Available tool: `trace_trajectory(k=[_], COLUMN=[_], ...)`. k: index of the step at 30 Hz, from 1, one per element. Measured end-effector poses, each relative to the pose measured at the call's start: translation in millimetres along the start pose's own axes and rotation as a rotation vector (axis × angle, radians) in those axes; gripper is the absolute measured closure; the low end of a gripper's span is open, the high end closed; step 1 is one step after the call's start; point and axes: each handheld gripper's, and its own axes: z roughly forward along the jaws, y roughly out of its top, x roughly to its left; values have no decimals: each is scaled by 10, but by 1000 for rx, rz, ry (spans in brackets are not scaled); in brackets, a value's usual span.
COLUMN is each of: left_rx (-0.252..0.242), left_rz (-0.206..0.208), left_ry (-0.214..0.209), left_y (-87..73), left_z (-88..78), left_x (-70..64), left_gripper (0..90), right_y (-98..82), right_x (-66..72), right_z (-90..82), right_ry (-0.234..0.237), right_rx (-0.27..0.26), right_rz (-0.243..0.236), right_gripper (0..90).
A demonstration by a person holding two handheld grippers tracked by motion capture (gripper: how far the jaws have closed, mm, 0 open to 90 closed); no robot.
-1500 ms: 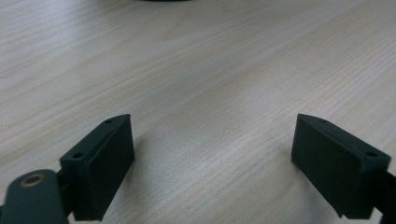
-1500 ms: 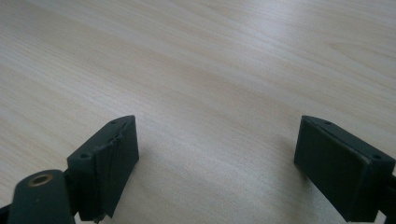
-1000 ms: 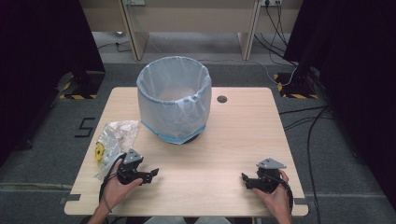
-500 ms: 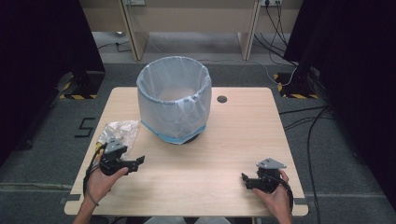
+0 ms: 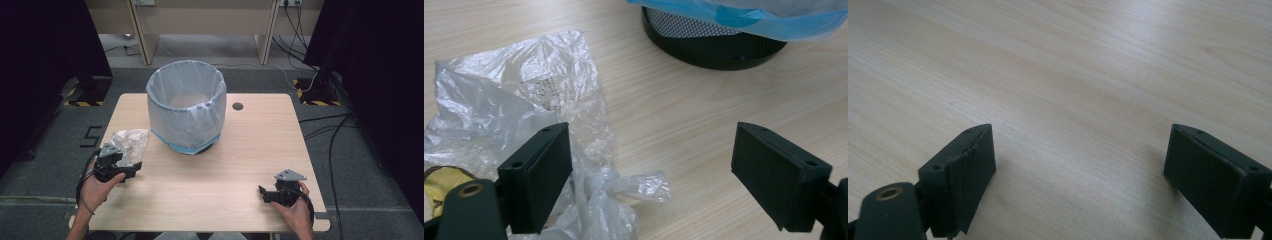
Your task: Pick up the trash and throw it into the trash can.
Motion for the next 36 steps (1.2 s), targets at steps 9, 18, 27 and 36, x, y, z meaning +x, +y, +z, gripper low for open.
trace_trajectory(k=[9, 18, 27, 36], left_rx=[5, 61, 129, 140], left_rz=[-29, -33, -21, 43], left_ry=[25, 48, 77, 104], left_y=[24, -69, -220, -281], left_z=[-27, 140, 389, 454], left_x=[155, 172, 181, 212], left_gripper=[160, 160, 207, 539], right_y=[1, 1, 1, 1], right_x=[-3, -2, -2, -2], right_z=[3, 4, 4, 4], right_ry=[2, 1, 1, 1], right_rx=[-1, -1, -1, -1], right_rz=[-1, -2, -2, -2], right_gripper=[131, 131, 131, 131])
